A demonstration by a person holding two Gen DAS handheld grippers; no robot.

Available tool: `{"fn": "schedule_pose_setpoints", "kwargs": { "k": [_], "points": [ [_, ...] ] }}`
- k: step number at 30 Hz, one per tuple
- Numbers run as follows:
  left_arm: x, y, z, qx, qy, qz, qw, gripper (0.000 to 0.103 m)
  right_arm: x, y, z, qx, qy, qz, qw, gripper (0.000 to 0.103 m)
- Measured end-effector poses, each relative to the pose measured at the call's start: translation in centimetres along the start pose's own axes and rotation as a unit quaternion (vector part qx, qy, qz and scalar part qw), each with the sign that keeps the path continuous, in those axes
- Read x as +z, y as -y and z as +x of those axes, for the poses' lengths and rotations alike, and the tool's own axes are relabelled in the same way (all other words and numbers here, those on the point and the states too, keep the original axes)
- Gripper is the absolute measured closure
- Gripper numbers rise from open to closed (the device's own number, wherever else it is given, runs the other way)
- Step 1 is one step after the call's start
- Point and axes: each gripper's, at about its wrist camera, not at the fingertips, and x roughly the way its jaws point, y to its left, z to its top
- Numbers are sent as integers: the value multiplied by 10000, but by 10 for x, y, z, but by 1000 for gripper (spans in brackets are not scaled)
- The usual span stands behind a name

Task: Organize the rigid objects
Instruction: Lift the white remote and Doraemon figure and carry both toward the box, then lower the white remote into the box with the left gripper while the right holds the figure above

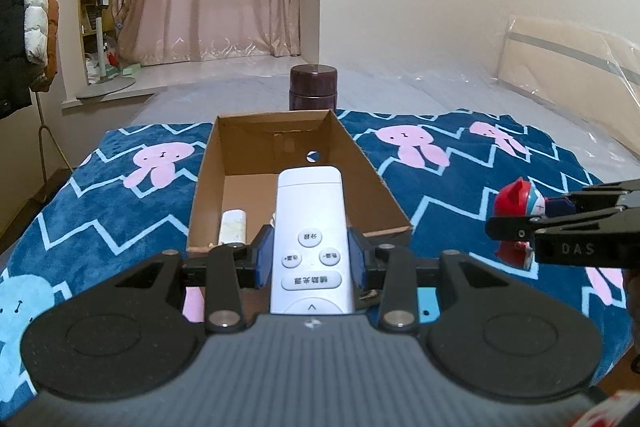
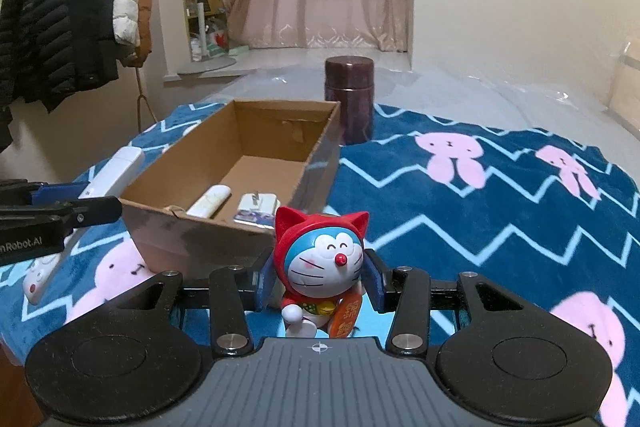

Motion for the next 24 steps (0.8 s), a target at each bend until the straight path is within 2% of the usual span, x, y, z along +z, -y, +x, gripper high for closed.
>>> {"fn": "schedule_pose_setpoints", "kwargs": {
  "k": [13, 24],
  "points": [
    [14, -30, 21, 105, 7, -126, 9999, 70, 37, -19, 38, 298, 59, -64, 9995, 61],
    [34, -56, 61, 127, -27, -188, 9997, 70, 64, -29, 81, 492, 14, -133, 9987, 61]
  ]
}}
